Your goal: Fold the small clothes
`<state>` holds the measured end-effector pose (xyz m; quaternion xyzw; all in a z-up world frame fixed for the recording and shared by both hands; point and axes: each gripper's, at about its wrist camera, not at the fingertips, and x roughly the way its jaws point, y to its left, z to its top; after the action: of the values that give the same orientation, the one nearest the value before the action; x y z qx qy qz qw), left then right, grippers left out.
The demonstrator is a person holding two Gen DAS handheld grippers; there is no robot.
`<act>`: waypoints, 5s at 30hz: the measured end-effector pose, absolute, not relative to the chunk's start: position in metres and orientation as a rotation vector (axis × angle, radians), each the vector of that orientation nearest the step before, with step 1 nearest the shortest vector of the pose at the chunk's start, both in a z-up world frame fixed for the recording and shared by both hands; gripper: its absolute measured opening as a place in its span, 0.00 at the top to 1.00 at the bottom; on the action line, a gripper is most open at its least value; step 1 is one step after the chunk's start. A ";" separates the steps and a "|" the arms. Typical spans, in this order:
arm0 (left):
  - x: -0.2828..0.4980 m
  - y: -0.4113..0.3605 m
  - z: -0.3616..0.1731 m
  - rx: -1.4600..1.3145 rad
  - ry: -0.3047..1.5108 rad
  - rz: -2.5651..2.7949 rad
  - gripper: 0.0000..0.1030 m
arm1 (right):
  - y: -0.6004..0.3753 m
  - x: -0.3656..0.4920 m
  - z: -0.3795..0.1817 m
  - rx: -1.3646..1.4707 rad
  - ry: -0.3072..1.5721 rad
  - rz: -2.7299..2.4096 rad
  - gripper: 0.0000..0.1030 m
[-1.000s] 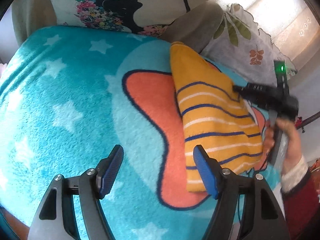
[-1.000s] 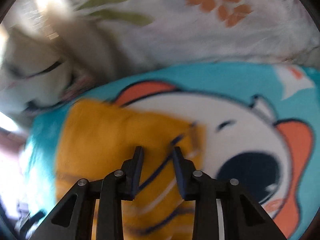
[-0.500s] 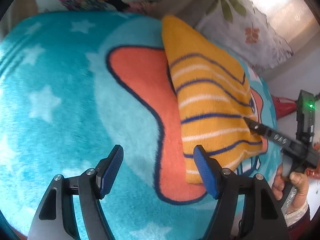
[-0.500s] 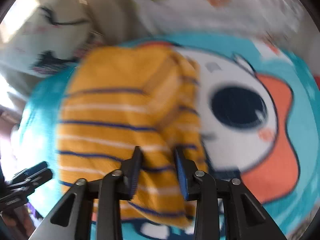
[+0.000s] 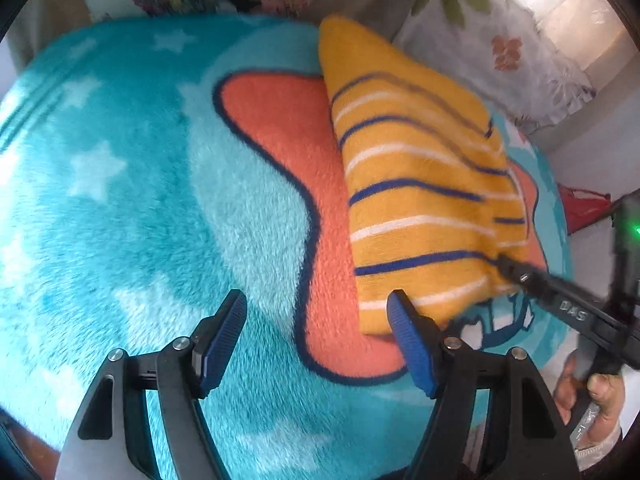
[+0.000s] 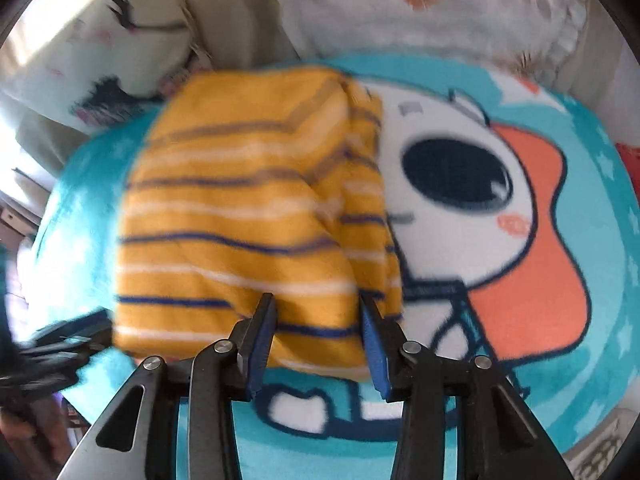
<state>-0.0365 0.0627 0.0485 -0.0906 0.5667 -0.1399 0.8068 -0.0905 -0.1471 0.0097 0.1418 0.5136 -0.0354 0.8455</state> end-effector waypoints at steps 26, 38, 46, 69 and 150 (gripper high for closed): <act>-0.162 -0.019 0.166 -0.052 0.676 0.052 0.14 | -0.184 -0.189 0.022 0.176 0.958 0.052 0.43; -0.202 -0.030 0.210 0.041 0.348 0.214 0.00 | -0.180 -0.190 0.024 0.174 0.932 0.094 0.42; -0.174 -0.031 0.177 0.007 0.637 0.168 0.00 | -0.181 -0.187 0.021 0.149 0.942 0.094 0.40; -0.136 -0.064 0.105 -0.016 0.991 -0.031 0.00 | -0.194 -0.165 0.011 0.024 0.981 -0.014 0.36; -0.124 -0.073 0.082 -0.034 1.114 -0.020 0.00 | -0.185 -0.145 0.017 -0.163 0.975 -0.120 0.28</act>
<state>-0.1236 -0.0731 0.0816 -0.0162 0.5286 -0.0095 0.8487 -0.1447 -0.1846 0.0168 -0.0781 0.4678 -0.0574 0.8785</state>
